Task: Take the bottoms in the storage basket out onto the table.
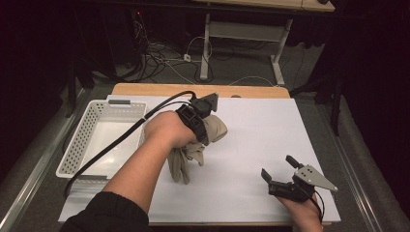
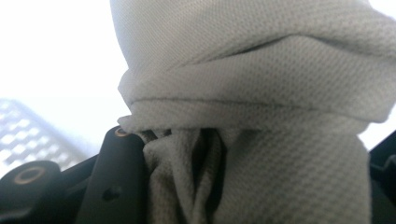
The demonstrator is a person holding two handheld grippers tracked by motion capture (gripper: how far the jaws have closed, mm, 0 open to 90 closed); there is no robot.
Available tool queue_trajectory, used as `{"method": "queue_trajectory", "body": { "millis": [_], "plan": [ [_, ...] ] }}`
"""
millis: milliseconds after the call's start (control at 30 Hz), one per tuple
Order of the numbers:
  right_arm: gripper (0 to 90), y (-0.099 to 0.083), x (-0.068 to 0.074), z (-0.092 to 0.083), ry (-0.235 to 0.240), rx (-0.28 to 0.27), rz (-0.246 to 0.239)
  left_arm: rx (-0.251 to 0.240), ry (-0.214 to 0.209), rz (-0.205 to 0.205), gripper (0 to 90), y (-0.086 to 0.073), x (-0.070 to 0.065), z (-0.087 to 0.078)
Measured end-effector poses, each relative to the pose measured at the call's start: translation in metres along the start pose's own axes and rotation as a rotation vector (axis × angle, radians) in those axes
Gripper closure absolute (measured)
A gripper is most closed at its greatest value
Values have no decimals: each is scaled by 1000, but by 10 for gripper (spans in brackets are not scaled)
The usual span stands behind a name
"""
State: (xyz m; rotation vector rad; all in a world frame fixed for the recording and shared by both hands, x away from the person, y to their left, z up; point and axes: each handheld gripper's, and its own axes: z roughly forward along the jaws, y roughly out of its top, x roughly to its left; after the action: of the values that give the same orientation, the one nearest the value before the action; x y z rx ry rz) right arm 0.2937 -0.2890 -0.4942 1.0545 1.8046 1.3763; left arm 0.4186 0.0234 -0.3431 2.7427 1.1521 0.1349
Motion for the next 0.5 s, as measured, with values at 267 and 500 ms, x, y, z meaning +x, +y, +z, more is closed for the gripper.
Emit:
{"method": "queue_trajectory", "body": {
  "millis": [267,500],
  "plan": [
    [0,0,-1,-1,-2,-2,4,-161,-42,-42,532,-9,6,26],
    [0,-1,-1,0,-3,3,7,-319,-68,-60,525,-27,11,54]
  ]
}}
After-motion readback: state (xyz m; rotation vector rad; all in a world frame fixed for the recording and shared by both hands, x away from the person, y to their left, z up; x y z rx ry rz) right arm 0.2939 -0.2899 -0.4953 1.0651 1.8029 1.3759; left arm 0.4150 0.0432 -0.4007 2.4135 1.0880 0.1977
